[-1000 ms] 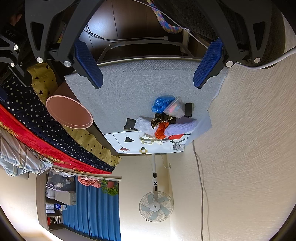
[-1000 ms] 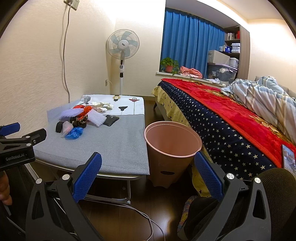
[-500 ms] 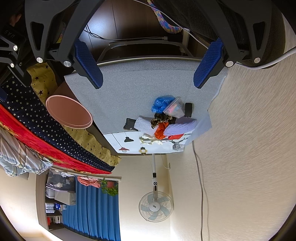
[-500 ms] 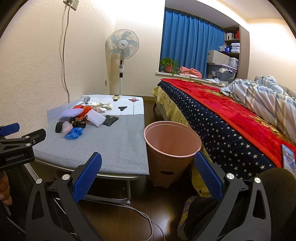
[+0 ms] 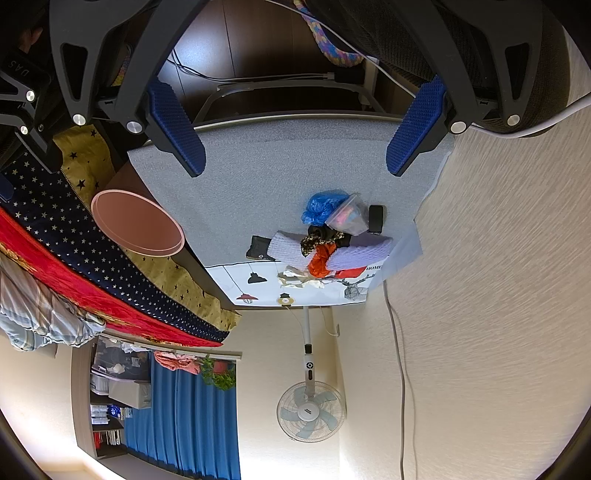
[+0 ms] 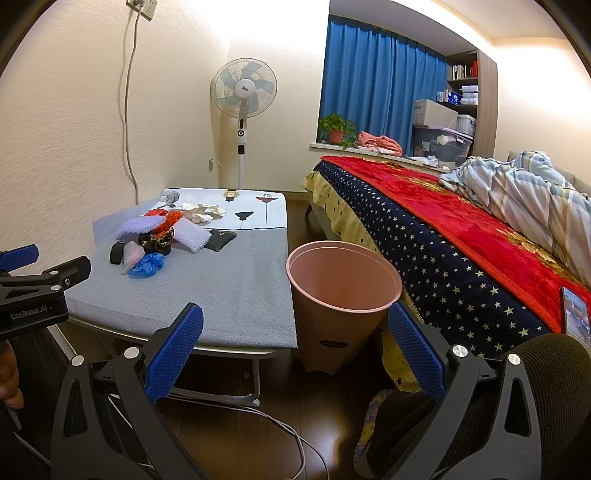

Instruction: Collect trash

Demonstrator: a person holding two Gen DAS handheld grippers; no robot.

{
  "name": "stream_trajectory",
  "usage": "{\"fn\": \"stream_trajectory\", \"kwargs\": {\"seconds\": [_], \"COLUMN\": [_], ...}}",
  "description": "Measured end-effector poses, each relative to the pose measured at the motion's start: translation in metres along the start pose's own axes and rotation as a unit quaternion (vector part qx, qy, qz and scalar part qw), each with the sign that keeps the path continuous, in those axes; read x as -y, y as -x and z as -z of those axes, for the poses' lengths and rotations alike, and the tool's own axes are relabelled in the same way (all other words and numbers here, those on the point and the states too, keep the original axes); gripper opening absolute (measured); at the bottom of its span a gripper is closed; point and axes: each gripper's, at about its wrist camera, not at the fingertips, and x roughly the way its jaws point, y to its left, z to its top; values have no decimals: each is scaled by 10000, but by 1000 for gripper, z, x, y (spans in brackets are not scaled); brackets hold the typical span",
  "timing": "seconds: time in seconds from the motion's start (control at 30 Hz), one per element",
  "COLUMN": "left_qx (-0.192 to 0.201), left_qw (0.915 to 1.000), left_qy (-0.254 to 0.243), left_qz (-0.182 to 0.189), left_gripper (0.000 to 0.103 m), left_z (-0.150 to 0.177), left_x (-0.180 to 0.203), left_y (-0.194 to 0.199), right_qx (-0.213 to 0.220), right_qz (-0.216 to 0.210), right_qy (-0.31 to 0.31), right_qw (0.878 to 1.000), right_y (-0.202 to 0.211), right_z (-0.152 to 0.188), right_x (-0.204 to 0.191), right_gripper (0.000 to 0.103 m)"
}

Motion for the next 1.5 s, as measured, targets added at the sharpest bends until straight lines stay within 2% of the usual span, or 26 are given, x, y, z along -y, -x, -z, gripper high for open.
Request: {"fn": "stream_trajectory", "kwargs": {"seconds": [0.43, 0.57, 0.73, 0.83, 1.03, 1.2, 1.37, 1.5], "left_qx": [-132, -121, 14, 102, 175, 6, 33, -237], "left_qw": [9998, 9996, 9987, 9970, 9926, 9878, 9854, 9851], "left_qy": [99, 172, 193, 325, 386, 615, 741, 756], "left_qz": [-67, -212, -471, -701, -1142, -1430, -1533, -1527], "left_gripper": [95, 95, 95, 95, 95, 95, 95, 95], "left_z": [-9, -31, -65, -90, -135, -176, -187, -181], "left_x": [-8, -21, -37, -52, -78, -98, -107, -112], "left_y": [-5, -13, -29, -44, -88, -138, -170, -191], "right_qx": [-5, 36, 101, 41, 67, -272, -597, -615], "right_qz": [-18, -129, -326, -662, -896, -1048, -1172, -1324], "right_qy": [-29, -51, -47, -10, 187, 32, 122, 161], "right_qw": [10000, 9999, 9994, 9978, 9958, 9941, 9912, 9892], "right_y": [-2, -12, -44, -75, -145, -226, -298, -335], "right_z": [-4, -19, -54, -79, -112, -126, -125, -119], "right_x": [3, 5, -7, -22, -63, -96, -136, -159], "right_gripper": [98, 98, 98, 98, 98, 98, 98, 98]}}
